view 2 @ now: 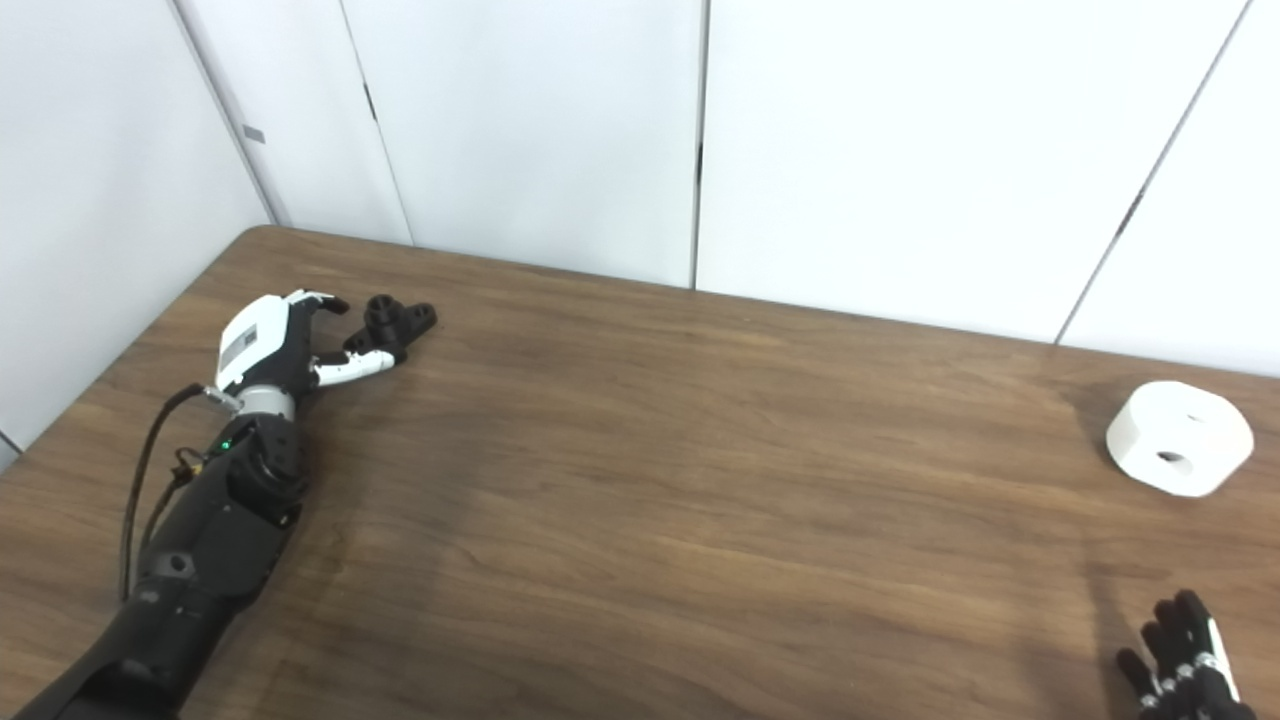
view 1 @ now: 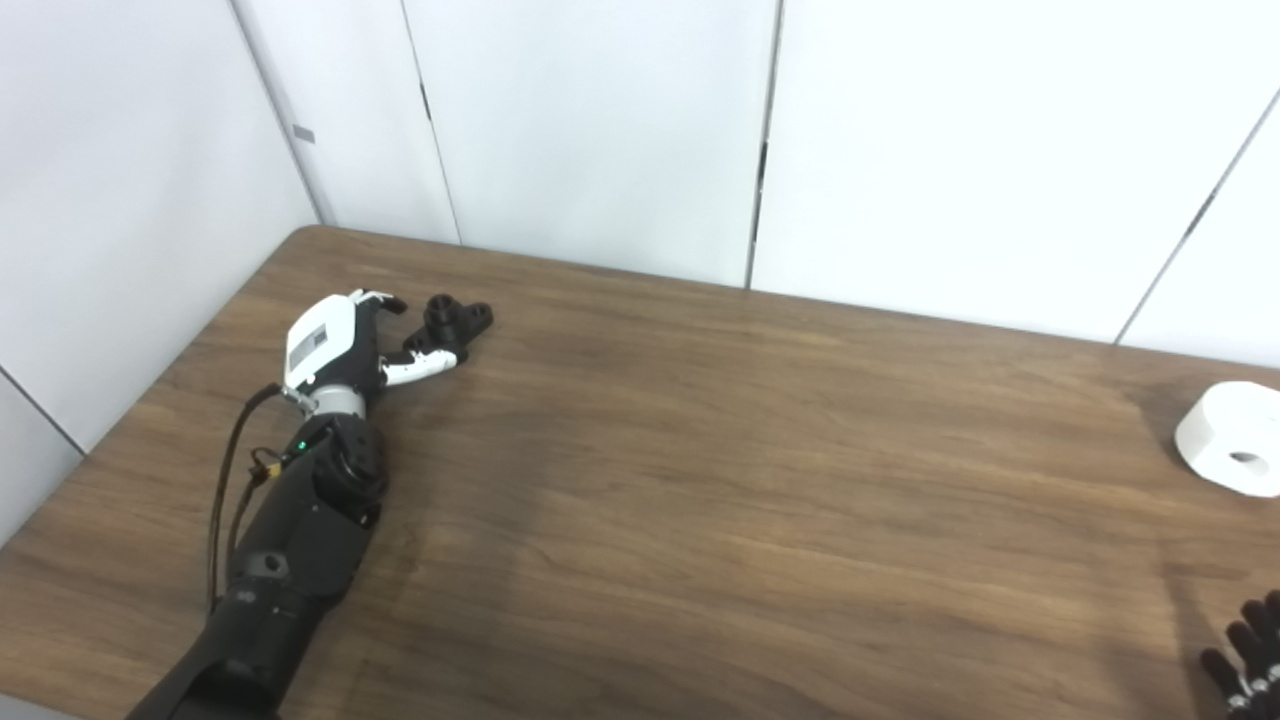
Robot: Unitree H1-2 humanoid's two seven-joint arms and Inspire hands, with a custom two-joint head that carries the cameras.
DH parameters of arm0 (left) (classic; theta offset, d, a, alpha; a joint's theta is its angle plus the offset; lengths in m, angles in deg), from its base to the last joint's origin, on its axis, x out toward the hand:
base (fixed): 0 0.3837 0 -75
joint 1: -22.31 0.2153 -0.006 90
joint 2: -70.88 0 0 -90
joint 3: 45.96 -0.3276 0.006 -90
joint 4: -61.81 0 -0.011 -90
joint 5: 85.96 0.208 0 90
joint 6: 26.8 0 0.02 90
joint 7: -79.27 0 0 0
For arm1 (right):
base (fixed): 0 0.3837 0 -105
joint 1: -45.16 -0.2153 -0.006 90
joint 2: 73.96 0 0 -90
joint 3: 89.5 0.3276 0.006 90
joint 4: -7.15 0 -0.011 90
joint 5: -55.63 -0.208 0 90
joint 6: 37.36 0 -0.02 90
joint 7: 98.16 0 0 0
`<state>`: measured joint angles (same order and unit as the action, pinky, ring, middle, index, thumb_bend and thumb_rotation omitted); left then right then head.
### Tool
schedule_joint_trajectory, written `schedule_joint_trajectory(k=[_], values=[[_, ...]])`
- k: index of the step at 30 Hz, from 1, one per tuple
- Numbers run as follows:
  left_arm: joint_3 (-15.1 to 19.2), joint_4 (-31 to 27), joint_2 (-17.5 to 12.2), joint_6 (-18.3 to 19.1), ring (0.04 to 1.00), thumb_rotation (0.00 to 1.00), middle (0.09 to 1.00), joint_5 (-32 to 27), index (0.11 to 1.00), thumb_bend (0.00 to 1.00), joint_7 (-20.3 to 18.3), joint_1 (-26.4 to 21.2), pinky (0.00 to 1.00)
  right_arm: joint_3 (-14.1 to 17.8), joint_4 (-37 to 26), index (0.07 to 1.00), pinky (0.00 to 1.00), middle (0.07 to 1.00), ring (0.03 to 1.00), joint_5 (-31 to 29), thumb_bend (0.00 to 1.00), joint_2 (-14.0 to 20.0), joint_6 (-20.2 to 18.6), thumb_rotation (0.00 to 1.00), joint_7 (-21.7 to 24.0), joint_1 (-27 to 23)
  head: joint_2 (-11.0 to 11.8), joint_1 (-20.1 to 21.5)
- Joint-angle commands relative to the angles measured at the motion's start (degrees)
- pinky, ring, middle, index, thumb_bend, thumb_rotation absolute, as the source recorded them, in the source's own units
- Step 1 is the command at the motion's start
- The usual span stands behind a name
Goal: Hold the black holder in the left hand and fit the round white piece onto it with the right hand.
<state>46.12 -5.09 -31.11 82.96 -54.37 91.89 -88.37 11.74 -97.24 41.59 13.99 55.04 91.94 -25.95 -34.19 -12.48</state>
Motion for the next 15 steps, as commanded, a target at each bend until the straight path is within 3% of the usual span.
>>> schedule_joint_trajectory(k=[1, 8, 15], values=[[-0.14, -0.27, -2.36, -1.43, 0.97, 0.4, 0.921, 0.14, 0.755, 0.95, 0.61, -2.94, 1.0, -0.36, 0.65, 1.0, 1.0, 1.0, 1.0, 0.85, 0.61, 0.35, -1.57, 1.0, -0.27, 1.62, 0.02, -0.03], [-0.57, 1.62, -2.13, -4.94, 0.962, 0.37, 0.916, -0.5, 0.72, 0.96, 2.54, -3.36, 1.0, -0.62, 0.63, 1.0, 1.0, 1.0, 1.0, 0.72, 0.6, 0.56, -1.42, 1.0, -0.26, 1.59, -0.15, 0.02], [-0.63, 1.97, -1.99, -5.71, 0.962, 0.29, 0.909, -0.96, 0.68, 0.93, 2.82, -3.29, 1.0, -0.6, 0.83, 1.0, 1.0, 1.0, 1.0, 0.53, 0.61, 0.65, -1.17, 1.0, -0.24, 1.56, -0.21, 0.21]])
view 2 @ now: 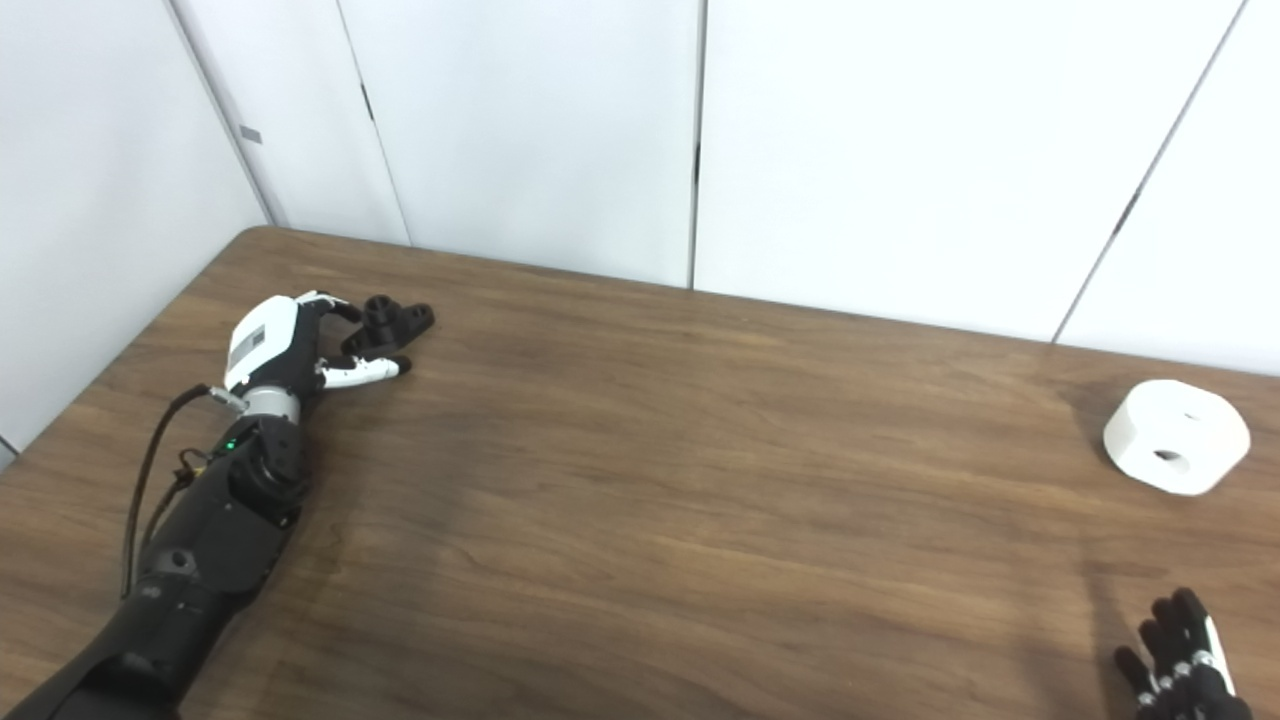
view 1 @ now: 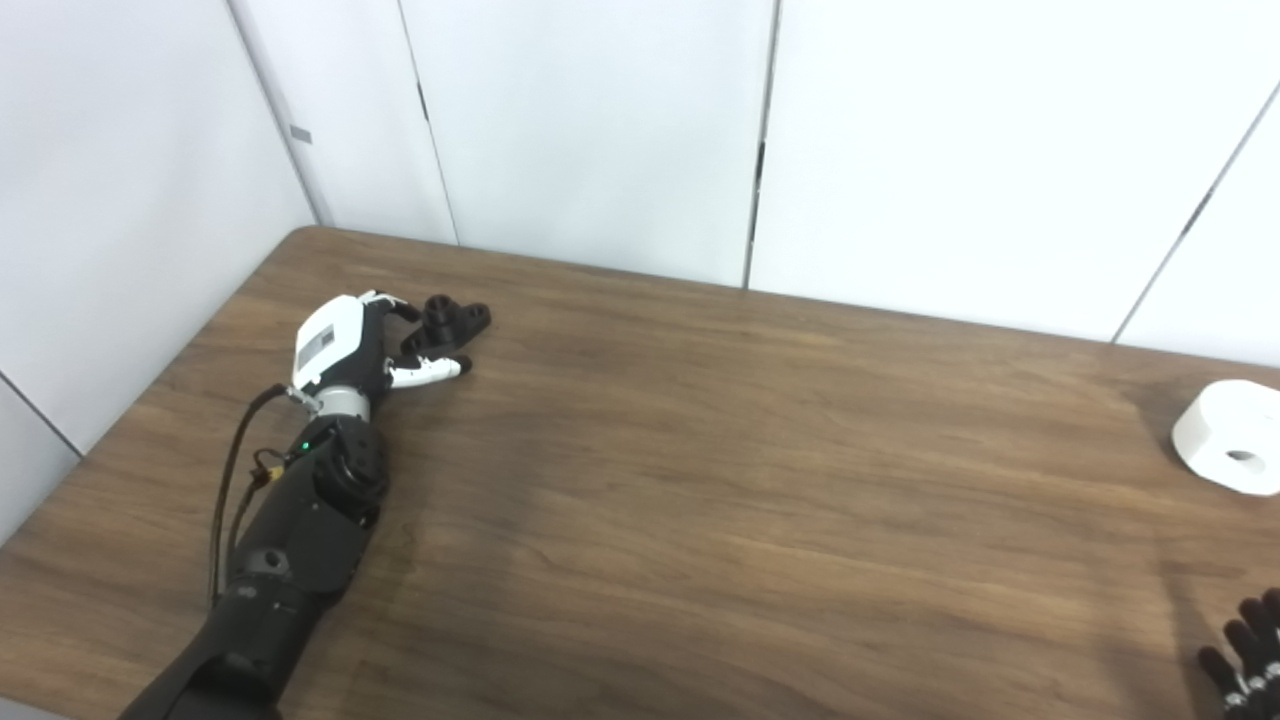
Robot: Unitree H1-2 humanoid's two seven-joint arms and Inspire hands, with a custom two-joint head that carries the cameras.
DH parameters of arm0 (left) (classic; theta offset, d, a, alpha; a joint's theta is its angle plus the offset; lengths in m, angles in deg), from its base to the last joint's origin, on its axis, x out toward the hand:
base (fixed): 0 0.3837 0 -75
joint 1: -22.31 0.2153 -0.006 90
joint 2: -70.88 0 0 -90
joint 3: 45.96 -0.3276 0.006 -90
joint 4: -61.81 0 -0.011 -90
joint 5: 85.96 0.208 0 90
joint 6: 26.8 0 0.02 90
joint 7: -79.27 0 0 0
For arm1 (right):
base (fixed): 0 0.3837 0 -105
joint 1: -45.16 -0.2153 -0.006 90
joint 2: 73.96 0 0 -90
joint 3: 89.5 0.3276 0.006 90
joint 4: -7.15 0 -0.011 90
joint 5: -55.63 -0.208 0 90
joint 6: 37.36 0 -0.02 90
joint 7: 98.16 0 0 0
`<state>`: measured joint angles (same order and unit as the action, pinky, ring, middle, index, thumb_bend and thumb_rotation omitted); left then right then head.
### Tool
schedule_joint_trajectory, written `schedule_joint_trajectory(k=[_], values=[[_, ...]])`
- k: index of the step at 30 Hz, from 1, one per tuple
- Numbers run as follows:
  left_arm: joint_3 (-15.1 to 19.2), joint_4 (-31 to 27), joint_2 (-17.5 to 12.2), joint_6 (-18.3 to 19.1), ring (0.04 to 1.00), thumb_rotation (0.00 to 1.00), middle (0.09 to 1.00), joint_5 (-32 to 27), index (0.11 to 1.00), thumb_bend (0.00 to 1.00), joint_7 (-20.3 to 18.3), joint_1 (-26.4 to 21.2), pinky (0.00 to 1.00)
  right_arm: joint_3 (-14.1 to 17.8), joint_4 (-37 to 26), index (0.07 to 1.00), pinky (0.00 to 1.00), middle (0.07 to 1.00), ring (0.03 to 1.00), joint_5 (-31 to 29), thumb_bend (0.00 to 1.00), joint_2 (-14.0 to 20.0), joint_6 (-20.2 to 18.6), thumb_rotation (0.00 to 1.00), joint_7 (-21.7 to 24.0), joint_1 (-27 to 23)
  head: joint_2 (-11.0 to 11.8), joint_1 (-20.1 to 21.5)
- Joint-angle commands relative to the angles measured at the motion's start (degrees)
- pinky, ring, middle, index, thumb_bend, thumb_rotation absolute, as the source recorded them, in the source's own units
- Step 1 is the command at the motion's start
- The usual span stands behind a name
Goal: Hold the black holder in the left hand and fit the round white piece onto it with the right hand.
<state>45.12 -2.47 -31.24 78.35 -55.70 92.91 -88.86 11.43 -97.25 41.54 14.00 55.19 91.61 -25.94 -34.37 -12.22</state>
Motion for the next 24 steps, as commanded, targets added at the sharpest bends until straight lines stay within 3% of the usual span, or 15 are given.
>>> schedule_joint_trajectory(k=[1, 24], values=[[0.38, -0.65, -1.85, -1.16, 0.962, 0.29, 0.909, 0.28, 0.677, 0.93, 1.83, -2.77, 1.0, -0.28, 0.85, 1.0, 1.0, 1.0, 1.0, 0.58, 0.61, 0.66, -1.36, 1.0, 0.09, 1.54, -0.03, -0.05], [0.83, 1.23, -1.78, -3.72, 0.949, 0.18, 0.866, -1.06, 0.595, 0.88, 3.93, -2.77, 1.0, -0.36, 0.17, 1.0, 1.0, 1.0, 1.0, 1.25, 0.63, 0.97, -1.74, 1.0, -0.16, 1.92, -0.53, 0.04]])
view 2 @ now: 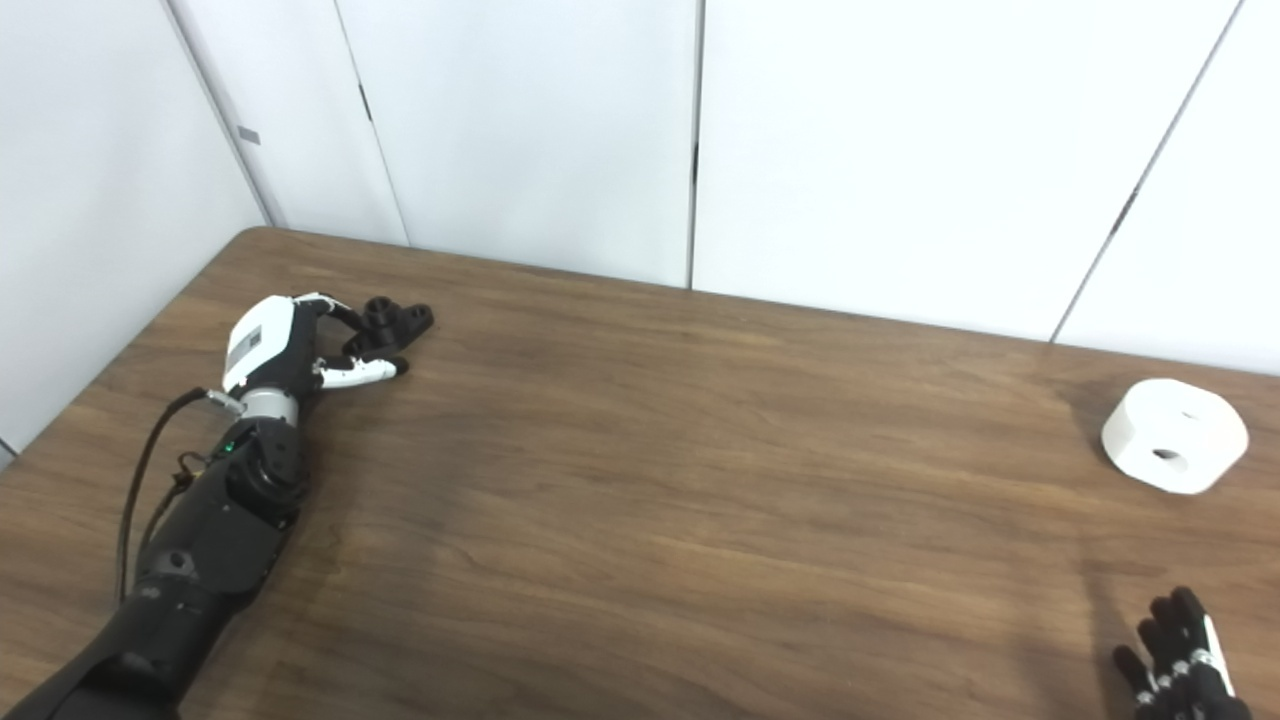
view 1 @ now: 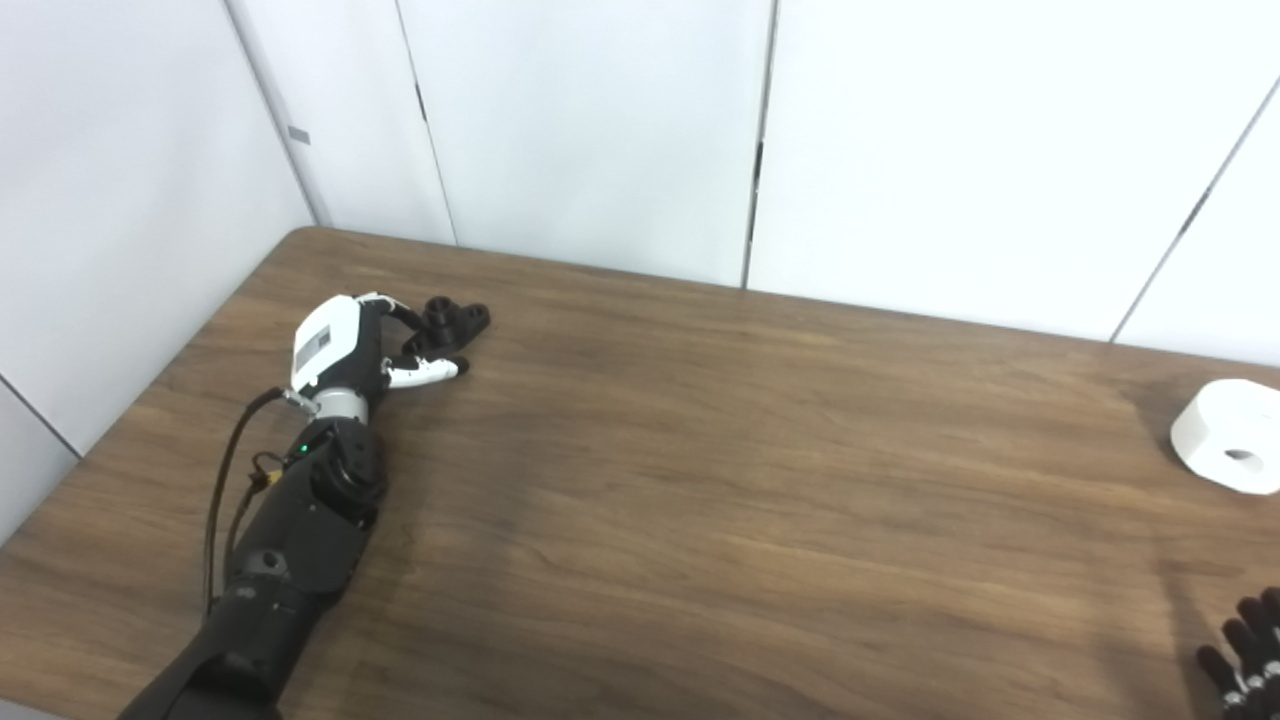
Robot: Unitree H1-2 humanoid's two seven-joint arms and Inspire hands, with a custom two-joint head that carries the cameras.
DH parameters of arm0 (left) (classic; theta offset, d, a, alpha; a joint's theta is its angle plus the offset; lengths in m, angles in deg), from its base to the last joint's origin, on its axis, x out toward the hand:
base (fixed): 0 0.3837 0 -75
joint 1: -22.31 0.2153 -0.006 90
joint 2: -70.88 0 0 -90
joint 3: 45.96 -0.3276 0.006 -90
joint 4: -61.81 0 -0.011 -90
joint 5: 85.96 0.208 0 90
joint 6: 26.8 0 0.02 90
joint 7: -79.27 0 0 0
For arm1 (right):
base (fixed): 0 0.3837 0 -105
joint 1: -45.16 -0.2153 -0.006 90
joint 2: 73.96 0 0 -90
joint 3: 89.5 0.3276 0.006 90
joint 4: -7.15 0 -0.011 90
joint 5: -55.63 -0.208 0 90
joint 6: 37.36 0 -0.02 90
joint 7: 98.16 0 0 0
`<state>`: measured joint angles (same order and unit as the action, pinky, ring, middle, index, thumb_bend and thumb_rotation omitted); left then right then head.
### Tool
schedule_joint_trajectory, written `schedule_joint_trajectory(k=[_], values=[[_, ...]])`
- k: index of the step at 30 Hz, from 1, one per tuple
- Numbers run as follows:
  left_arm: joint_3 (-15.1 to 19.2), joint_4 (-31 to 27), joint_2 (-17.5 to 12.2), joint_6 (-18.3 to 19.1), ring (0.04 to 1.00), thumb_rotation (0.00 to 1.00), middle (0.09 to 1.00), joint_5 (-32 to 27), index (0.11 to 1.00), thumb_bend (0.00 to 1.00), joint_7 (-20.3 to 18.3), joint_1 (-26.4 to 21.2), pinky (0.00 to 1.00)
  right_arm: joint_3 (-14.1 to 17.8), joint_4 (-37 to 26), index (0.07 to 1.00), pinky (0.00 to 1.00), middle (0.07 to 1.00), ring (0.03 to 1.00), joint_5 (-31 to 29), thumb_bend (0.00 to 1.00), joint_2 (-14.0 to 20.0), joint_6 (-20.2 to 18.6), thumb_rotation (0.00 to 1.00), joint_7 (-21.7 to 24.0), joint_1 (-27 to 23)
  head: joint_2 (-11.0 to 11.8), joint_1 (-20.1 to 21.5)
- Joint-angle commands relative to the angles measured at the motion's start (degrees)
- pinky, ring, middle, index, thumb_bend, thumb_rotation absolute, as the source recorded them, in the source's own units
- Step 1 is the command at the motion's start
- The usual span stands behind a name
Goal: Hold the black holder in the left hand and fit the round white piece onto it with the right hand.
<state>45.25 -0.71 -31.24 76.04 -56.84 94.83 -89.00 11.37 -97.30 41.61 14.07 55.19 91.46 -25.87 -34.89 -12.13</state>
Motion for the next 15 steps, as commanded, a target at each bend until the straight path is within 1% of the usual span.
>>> schedule_joint_trajectory(k=[1, 2, 3, 4, 6, 7, 11, 15], values=[[0.83, -0.07, -1.71, -2.43, 0.939, 0.13, 0.847, 0.03, 0.57, 0.87, 2.91, -2.65, 0.99, -0.33, 0.1, 1.0, 1.0, 1.0, 1.0, 1.33, 0.64, 0.95, -1.85, 1.0, -0.04, 1.88, -0.07, 0.04], [0.92, 0.37, -1.64, -3.4, 0.93, 0.1, 0.834, 0.06, 0.53, 0.7, 3.86, -2.68, 0.97, -0.35, 0.12, 1.0, 1.0, 1.0, 1.0, 1.45, 0.64, 1.01, -1.8, 1.0, -0.04, 1.87, -0.08, 0.0], [1.02, 0.69, -1.5, -3.94, 0.92, 0.08, 0.822, 0.11, 0.509, 0.62, 4.64, -2.73, 0.93, -0.37, 0.27, 1.0, 1.0, 1.0, 1.0, 1.59, 0.64, 1.07, -1.66, 1.0, -0.04, 1.8, -0.04, -0.01], [1.03, 0.9, -1.4, -4.29, 0.911, 0.07, 0.811, 0.19, 0.495, 0.56, 5.22, -2.76, 0.88, -0.39, 0.38, 1.0, 1.0, 1.0, 1.0, 1.65, 0.65, 1.13, -1.61, 1.0, -0.02, 1.75, 0.01, -0.02], [0.96, 1.01, -1.19, -4.57, 0.905, 0.06, 0.802, 0.18, 0.486, 0.53, 5.79, -2.8, 0.82, -0.38, 0.7, 1.0, 1.0, 1.0, 1.0, 1.53, 0.66, 1.14, -1.42, 1.0, 0.01, 1.59, 0.06, 0.03], [0.86, 0.87, -1.11, -4.46, 0.904, 0.05, 0.799, 0.2, 0.485, 0.53, 5.85, -2.79, 0.8, -0.37, 0.84, 1.0, 1.0, 1.0, 1.0, 1.42, 0.65, 1.14, -1.41, 1.0, 0.02, 1.51, 0.06, 0.04], [0.8, 0.48, -0.71, -4.19, 0.898, 0.05, 0.787, -0.12, 0.482, 0.52, 5.97, -2.77, 0.78, -0.52, 0.94, 1.0, 1.0, 1.0, 1.0, 1.94, 0.65, 1.24, -1.32, 1.0, -0.07, 1.39, 0.18, 0.02], [0.82, 0.24, -0.49, -3.97, 0.901, 0.05, 0.785, -0.35, 0.482, 0.52, 5.51, -2.77, 0.78, -0.54, 1.28, 1.0, 1.0, 1.0, 1.0, 1.87, 0.66, 1.37, -0.99, 1.0, 0.12, 1.15, 0.21, 0.0]])
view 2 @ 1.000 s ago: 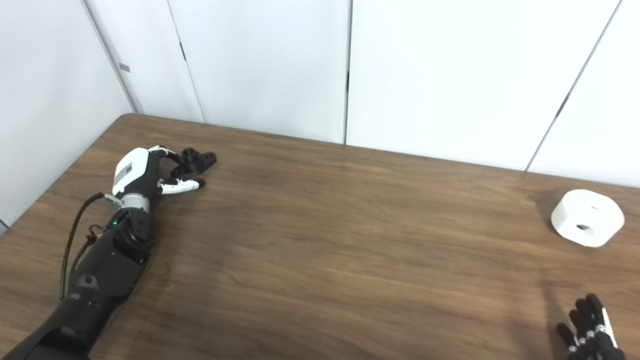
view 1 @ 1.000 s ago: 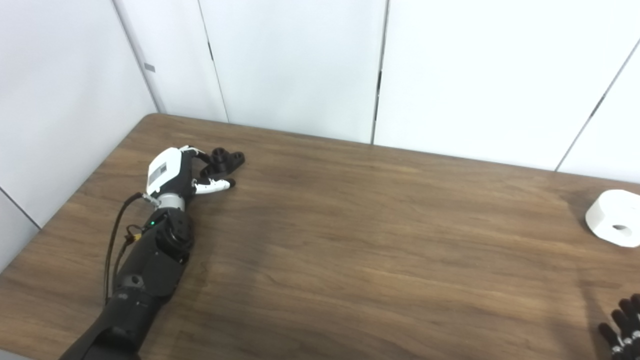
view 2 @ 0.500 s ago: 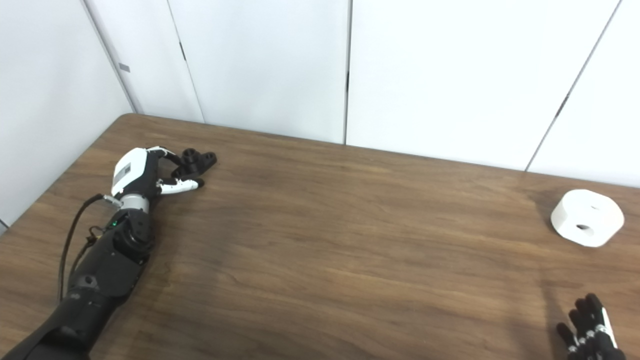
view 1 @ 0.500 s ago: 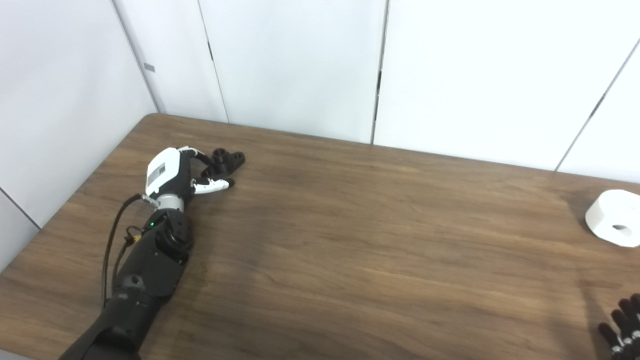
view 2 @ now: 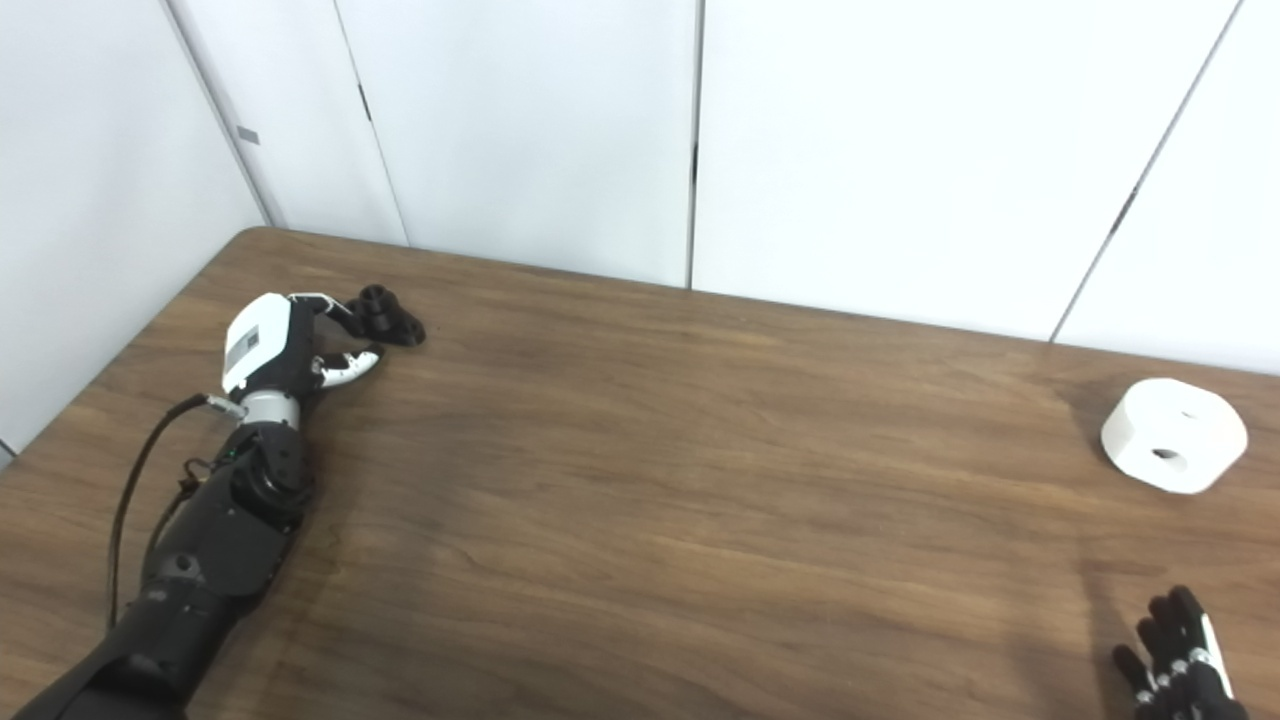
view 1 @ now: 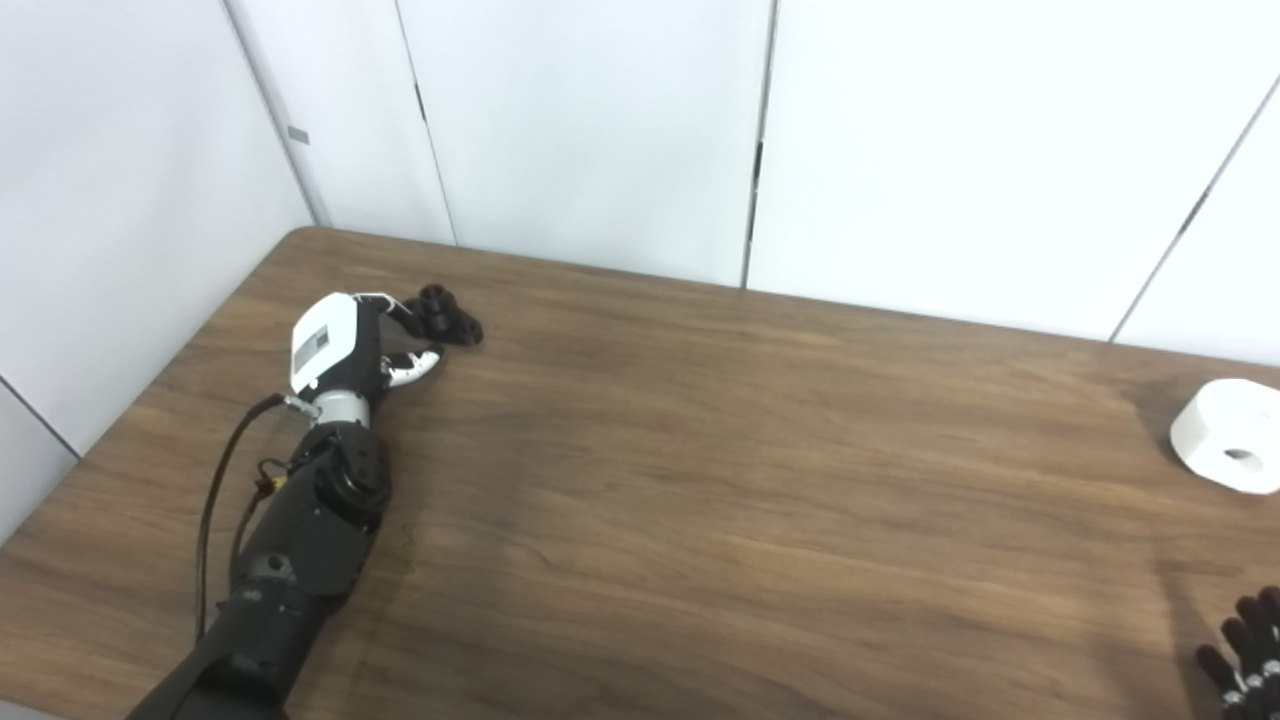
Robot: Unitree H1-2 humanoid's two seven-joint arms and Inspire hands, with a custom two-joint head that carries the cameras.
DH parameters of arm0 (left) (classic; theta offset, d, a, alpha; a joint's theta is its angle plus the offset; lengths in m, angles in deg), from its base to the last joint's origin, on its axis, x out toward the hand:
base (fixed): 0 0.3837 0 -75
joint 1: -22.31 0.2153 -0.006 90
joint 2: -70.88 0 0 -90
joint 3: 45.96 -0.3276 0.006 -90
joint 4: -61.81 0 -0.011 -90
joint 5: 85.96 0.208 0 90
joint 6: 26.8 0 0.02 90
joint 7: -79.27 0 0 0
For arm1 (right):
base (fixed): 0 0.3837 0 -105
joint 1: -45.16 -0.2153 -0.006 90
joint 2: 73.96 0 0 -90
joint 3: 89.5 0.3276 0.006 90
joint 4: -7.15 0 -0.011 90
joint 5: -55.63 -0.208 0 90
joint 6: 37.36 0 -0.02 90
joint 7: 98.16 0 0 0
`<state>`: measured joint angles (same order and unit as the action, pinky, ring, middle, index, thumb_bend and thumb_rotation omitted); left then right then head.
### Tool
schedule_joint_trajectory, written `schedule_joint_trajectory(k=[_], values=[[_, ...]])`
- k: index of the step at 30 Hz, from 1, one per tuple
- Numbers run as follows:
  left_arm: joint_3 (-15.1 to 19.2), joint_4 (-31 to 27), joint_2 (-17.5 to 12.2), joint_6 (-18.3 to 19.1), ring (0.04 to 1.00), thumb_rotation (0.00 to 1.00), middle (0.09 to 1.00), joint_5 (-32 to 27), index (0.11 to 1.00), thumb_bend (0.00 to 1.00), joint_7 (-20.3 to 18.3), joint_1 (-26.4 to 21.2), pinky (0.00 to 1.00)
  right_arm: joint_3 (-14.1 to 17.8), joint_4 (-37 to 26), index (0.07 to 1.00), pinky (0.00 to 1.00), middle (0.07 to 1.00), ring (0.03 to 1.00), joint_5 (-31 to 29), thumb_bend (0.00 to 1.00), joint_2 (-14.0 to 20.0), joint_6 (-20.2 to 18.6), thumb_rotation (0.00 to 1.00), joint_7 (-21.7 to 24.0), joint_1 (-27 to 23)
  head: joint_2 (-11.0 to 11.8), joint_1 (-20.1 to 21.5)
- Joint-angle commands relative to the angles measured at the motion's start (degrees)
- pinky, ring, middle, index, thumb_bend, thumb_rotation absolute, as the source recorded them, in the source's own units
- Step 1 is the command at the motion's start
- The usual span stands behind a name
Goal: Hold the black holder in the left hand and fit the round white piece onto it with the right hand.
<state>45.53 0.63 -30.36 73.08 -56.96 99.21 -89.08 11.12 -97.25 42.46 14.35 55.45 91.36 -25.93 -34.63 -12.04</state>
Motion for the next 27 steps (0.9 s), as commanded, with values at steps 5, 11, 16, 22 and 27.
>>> schedule_joint_trajectory(k=[5, 11, 16, 22, 27], values=[[0.24, -1.11, -1.38, -0.93, 0.896, 0.05, 0.78, 0.04, 0.482, 0.52, 1.02, -2.69, 0.78, -0.26, 1.67, 1.0, 1.0, 1.0, 1.0, 0.7, 0.66, 1.13, -0.88, 1.0, 0.38, 0.88, 0.0, -0.15], [-0.03, -1.58, -1.39, -0.75, 0.891, 0.05, 0.775, 0.14, 0.483, 0.52, 0.67, -2.41, 0.78, -0.25, 2.21, 1.0, 1.0, 1.0, 1.0, 0.17, 0.65, 1.09, -0.31, 1.0, 0.62, 0.7, 0.1, -0.05], [0.04, -1.96, -1.34, -0.66, 0.888, 0.05, 0.78, -0.14, 0.482, 0.52, 0.38, -2.36, 0.79, -0.33, 1.96, 1.0, 1.0, 1.0, 1.0, 0.55, 0.64, 0.96, -0.87, 1.0, 0.26, 0.66, 0.15, -0.09], [3.22, -3.95, -0.51, -3.03, 0.817, 0.08, 0.744, -0.46, 0.493, 0.52, 5.97, -2.4, 0.69, -0.16, 2.34, 1.0, 1.0, 1.0, 1.0, -0.14, 0.64, 1.24, -0.79, 1.0, 0.58, 0.53, 0.07, -1.04], [3.58, -4.46, -1.22, -2.79, 0.813, 0.22, 0.762, -0.89, 0.625, 0.97, 5.13, -2.64, 0.7, -0.28, 2.05, 1.0, 1.0, 1.0, 1.0, 0.53, 0.64, 1.32, -1.06, 1.0, 0.27, 0.53, 0.07, -1.26]])
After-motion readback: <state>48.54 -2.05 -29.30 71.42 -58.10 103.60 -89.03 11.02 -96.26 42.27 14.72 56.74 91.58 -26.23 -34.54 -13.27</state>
